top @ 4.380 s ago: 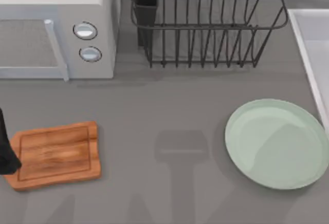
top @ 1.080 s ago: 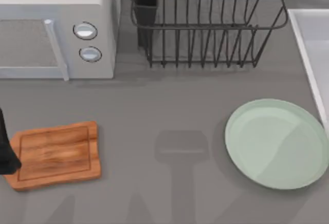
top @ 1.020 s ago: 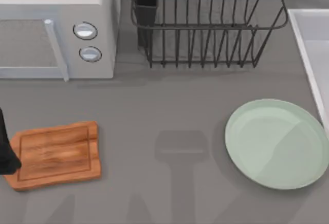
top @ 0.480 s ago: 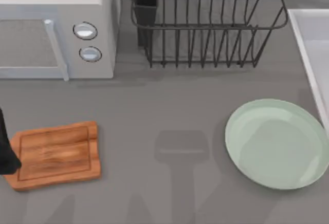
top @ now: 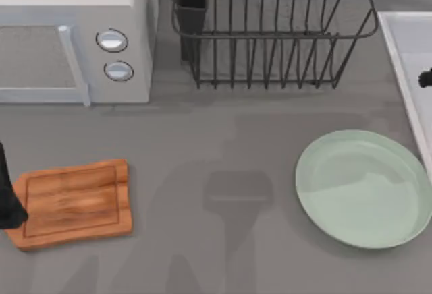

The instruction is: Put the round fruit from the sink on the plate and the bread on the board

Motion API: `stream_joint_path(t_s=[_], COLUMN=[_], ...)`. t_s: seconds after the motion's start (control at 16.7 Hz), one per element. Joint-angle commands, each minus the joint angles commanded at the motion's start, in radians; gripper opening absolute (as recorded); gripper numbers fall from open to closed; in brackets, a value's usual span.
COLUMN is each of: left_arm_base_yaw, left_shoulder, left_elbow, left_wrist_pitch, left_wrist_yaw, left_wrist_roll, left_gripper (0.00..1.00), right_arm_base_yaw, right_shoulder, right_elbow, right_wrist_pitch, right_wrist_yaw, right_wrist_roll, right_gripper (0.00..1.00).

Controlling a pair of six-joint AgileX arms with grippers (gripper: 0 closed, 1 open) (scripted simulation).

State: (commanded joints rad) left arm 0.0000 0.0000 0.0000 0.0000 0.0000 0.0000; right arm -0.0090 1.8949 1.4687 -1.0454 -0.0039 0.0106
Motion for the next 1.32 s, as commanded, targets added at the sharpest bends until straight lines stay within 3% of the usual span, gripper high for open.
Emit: stream_joint_path(t_s=[0.48,0.96,1.32], left_arm_base_yaw=[0.000,0.000,0.000], left_shoulder=[0.000,0.000,0.000], left_elbow=[0.000,0.000,0.000], left_wrist_pitch=[0.000,0.000,0.000], left_wrist_yaw=[0.000,0.000,0.000], left_wrist_roll=[0.000,0.000,0.000], left_gripper=[1.00,1.00,1.00], right_arm_base_yaw=[0.323,0.384,0.384], right_shoulder=[-0.061,-0.071,-0.071], right_elbow=[0.010,0.010,0.010], right_wrist_pitch=[-0.151,-0.180,-0.180], right_wrist_yaw=[0.004,0.004,0.004], right_wrist_roll=[0.318,0.378,0.378], right_gripper=[0.00,0.00,0.45])
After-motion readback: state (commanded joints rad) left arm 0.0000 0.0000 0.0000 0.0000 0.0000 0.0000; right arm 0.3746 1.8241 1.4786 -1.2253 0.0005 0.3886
